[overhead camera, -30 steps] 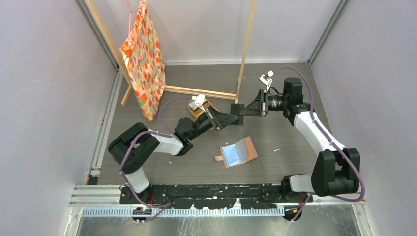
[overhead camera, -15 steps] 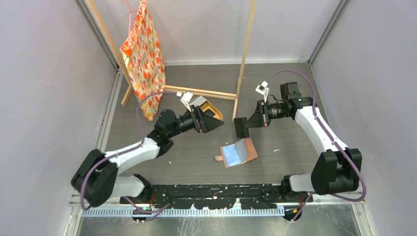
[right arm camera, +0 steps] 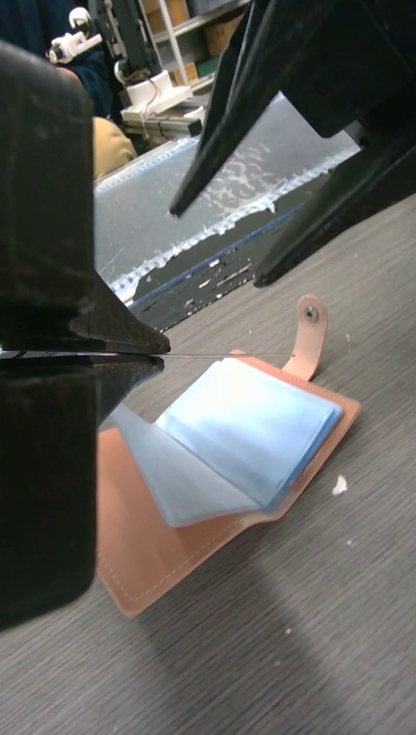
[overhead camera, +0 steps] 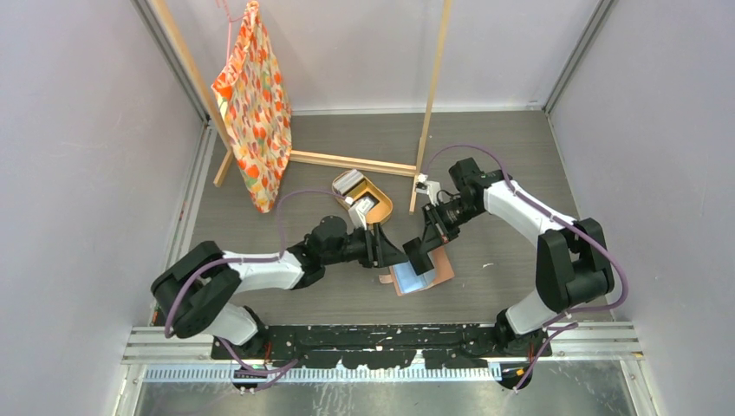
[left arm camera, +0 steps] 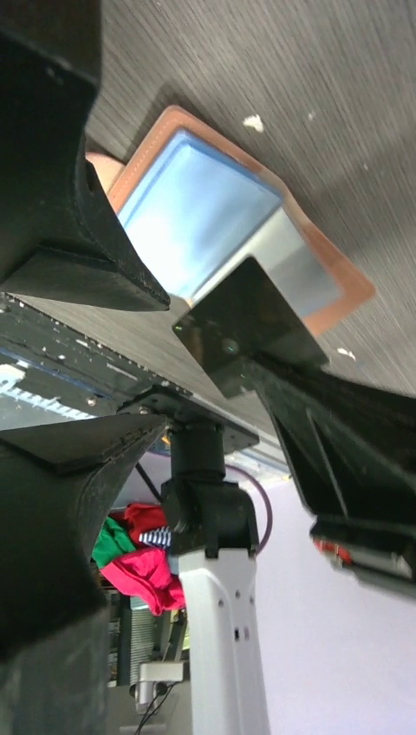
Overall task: Put the credit cards into the card holder
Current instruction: Insert the credit card into the card holder.
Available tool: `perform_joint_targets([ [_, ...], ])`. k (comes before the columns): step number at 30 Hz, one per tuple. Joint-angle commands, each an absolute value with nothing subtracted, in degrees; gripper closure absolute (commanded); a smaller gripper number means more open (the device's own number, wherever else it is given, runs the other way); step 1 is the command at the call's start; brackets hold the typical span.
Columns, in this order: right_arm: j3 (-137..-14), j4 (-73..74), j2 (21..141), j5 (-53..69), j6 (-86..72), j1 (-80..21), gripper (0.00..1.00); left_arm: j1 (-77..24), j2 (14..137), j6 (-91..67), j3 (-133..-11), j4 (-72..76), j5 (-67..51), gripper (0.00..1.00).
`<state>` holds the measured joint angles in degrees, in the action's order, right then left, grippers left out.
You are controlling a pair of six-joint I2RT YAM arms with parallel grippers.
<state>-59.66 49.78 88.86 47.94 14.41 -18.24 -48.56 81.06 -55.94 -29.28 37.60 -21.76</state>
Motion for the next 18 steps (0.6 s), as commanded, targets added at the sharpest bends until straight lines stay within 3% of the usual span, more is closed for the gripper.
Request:
perform_joint_targets([
  [1,-62.5,53.7,90.0,43.5,18.1,-18.9,0.99,-49.7,84.5,-58.2,-31.8,40.7,-16.9,0.52],
  [6,-66.4,63.3,94.9,43.3,27.3,-18.9,0.99,-51.2,81.3,-54.5,-33.2,27.1,-10.5,0.48],
  [9,-66.7,64.2,95.9,40.8,27.9,-19.1,0.99,-52.2,78.9,-52.5,-35.0,17.3,-6.9,0.37],
  [11,-66.7,64.0,96.3,39.1,27.4,-19.1,0.99,-52.3,78.9,-52.8,-34.9,15.6,-6.9,0.32],
  [18,-66.2,61.8,97.2,34.8,24.6,-19.1,0.99,-52.3,84.4,-54.9,-36.3,15.8,-8.7,0.3],
])
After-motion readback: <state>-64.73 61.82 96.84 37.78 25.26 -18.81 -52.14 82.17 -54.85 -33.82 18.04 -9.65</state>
